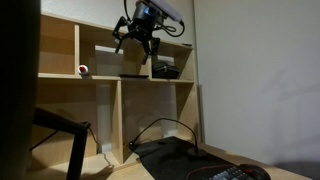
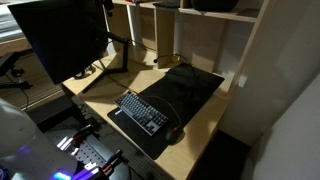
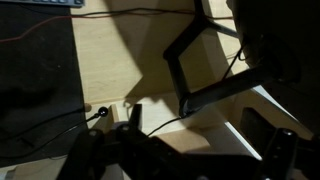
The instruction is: Remove the object from the shelve and put it on the table
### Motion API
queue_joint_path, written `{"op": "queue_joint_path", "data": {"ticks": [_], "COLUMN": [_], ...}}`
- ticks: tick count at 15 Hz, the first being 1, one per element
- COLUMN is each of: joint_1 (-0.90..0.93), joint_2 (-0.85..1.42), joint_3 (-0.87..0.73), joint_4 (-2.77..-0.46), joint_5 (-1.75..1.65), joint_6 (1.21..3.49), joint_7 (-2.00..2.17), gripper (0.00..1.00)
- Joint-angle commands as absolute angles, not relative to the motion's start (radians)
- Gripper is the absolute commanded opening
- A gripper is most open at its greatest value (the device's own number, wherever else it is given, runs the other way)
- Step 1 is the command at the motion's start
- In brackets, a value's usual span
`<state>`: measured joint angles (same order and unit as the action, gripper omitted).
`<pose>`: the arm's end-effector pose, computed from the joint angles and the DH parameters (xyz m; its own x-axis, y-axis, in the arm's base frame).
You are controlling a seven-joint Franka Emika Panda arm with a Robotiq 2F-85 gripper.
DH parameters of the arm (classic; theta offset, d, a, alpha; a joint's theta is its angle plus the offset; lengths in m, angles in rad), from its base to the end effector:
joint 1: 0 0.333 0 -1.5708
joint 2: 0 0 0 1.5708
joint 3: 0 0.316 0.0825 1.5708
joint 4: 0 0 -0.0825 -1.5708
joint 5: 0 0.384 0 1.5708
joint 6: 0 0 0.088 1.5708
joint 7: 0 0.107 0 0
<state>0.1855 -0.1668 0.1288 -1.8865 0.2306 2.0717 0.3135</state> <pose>0.5093 0.1832 0.6131 0.9611 -0.1091 0.2537 -0.0297 -0.9541 -0.2979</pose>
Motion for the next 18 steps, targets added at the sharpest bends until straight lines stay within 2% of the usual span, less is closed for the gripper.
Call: {"op": "queue_joint_path", "data": {"ticks": [1,5,6,11,14,18], "joint_1": [0.195,0.224,0.222,0.23,0.211,0.218], "joint_2": [0.006,0.15,0.084,0.137,0.261,0.425], "joint_3": [0.195,0.209,0.206,0.2,0.2,0.184], "joint_4": [-1.734,-1.529,-1.636,-1.544,-1.405,-1.216], "joint_5": [0.277,0.156,0.187,0.166,0.267,0.338], "joint_6": [2.255,2.423,2.398,2.415,2.267,2.264], "joint_7": [0.465,0.671,0.615,0.656,0.641,0.689], "gripper": [1.0,1.0,1.0,1.0,1.0,1.0]}}
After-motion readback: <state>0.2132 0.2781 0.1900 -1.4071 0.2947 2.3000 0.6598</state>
